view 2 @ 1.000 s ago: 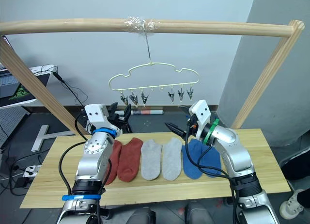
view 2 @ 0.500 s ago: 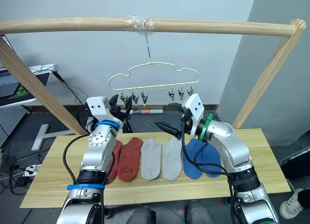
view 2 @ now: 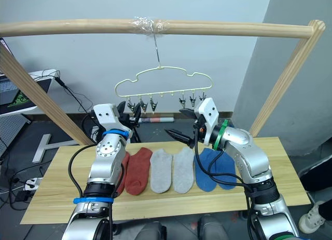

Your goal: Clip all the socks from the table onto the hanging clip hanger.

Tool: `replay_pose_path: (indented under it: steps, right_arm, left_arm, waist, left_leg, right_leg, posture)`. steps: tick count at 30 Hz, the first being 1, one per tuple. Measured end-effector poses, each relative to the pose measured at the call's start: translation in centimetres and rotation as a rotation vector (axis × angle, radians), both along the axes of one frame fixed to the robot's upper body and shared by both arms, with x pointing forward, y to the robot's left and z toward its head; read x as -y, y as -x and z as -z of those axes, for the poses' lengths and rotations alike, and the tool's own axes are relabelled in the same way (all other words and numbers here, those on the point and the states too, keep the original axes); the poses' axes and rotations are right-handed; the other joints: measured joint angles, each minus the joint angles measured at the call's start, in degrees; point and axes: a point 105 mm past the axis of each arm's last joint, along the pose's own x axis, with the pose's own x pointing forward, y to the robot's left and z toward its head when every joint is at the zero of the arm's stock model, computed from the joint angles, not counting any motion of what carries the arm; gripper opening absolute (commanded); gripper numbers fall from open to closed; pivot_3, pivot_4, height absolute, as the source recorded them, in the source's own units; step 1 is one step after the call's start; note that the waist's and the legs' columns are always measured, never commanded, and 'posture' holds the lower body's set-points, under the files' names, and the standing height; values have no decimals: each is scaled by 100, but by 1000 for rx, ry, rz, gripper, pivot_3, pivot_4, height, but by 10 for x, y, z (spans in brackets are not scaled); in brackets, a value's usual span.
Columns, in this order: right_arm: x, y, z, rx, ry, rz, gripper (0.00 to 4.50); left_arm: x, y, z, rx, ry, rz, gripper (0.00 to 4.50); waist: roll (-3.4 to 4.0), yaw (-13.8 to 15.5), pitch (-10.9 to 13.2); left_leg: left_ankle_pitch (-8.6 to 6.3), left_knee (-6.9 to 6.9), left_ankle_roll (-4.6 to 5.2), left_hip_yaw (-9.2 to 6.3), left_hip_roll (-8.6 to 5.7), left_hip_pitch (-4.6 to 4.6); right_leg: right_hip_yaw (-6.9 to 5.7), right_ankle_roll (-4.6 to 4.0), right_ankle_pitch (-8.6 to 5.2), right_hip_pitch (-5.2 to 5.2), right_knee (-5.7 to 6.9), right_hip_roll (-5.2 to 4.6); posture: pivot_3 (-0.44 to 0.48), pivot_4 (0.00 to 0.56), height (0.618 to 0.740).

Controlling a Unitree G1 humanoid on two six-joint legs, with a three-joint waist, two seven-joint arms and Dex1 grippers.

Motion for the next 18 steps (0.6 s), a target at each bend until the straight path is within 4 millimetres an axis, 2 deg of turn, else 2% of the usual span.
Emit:
replay_pose_path:
  steps: [2,5,8,18]
  right_arm:
    - [0,0,0,-2,-1,0,4500]
    - [0,0,0,-4,-5,-3,4500]
    - [0,1,-1,-8,-11,-6,4500]
    - [2,-1,-2,-13,-23,5,4500]
  left_arm:
    - [0,0,0,0,-1,4,1770]
    - [1,0,0,1,-1,5,784]
    - [1,0,-1,5,-2,5,142]
    - [2,-1,-4,15,0,10,62]
  waist:
    - [0,-10,0]
    - [0,-17,0]
    - [0,-18,0]
    - [0,-19,0]
  left_leg:
    - [0,0,0,0,0,0]
    - [0,0,0,0,0,0]
    - [0,0,0,-1,0,0]
    - [0,0,0,-1,0,0]
  right_leg:
    - [0,0,0,0,0,0]
    - [0,0,0,0,0,0]
    - [0,0,0,0,0,0]
    - [1,0,0,0,0,0]
  posture:
    - [-16,162,740]
    - [-16,161,740]
    - [-16,161,740]
    - [-13,161,740]
